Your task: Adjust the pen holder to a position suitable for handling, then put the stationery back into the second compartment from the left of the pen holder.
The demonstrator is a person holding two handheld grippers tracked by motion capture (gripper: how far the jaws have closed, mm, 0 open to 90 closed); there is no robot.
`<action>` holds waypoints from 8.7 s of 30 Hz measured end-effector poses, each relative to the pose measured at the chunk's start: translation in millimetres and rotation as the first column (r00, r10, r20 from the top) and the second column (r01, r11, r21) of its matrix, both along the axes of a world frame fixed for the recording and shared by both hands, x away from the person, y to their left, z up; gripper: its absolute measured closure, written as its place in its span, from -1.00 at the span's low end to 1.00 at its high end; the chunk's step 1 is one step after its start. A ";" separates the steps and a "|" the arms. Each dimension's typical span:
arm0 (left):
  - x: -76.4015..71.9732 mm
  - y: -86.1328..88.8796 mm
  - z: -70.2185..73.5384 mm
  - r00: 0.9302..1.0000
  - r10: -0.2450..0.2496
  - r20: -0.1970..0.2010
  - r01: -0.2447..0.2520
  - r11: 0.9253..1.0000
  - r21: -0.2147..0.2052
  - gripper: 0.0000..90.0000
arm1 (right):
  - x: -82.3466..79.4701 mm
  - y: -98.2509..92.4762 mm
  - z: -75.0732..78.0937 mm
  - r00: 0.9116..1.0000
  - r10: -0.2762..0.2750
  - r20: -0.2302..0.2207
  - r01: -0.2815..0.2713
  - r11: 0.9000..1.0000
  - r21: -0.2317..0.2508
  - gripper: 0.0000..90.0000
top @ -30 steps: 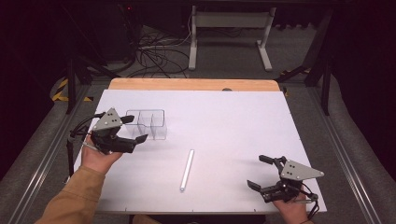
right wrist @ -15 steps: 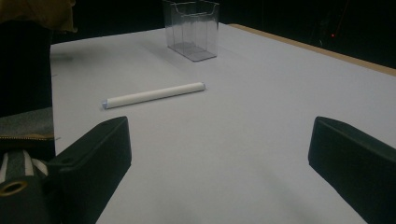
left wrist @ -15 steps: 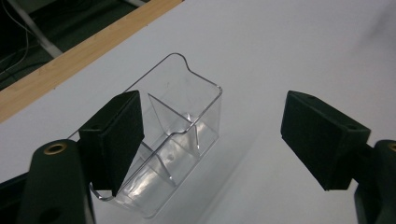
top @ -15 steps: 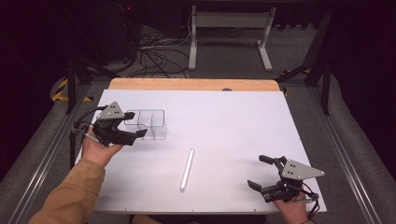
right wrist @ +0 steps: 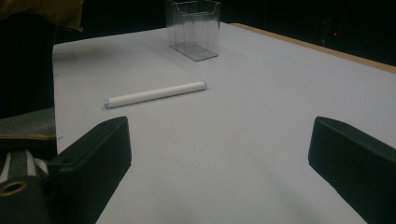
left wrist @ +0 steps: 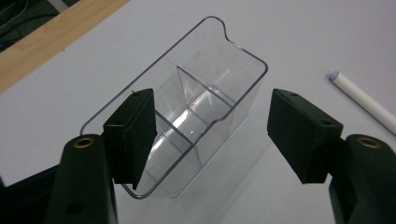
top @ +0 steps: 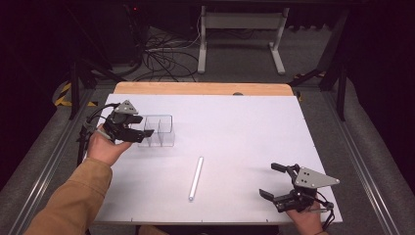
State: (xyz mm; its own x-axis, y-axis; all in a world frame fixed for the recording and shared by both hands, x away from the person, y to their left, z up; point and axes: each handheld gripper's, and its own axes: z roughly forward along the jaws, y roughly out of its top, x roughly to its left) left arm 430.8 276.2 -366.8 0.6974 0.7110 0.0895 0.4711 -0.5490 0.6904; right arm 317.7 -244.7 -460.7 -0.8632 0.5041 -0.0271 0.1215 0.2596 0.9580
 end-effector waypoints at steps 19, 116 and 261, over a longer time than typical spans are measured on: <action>15.5 -8.5 -14.9 0.997 -0.003 -0.076 0.016 0.986 0.165 -0.12 | 1.2 -1.0 -1.2 1.000 0.005 -0.005 -0.005 1.000 0.001 -0.85; -21.2 -56.5 -20.4 0.737 -0.590 -0.329 0.673 0.682 0.286 0.96 | 4.3 -2.1 -5.1 0.998 0.034 -0.050 -0.033 0.999 0.031 -0.85; -79.5 -170.1 -86.4 0.898 0.218 -0.382 -0.227 0.974 0.021 0.16 | -10.9 5.5 5.4 1.000 0.009 0.001 -0.009 0.997 0.074 -0.98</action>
State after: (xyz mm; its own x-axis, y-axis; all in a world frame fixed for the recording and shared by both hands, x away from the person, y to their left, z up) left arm 351.3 106.1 -453.3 0.4986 0.8502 -0.1687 0.8077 -0.3851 0.4464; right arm 306.8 -239.2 -455.2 -0.8678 0.4969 0.0091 0.1184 0.1889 0.9748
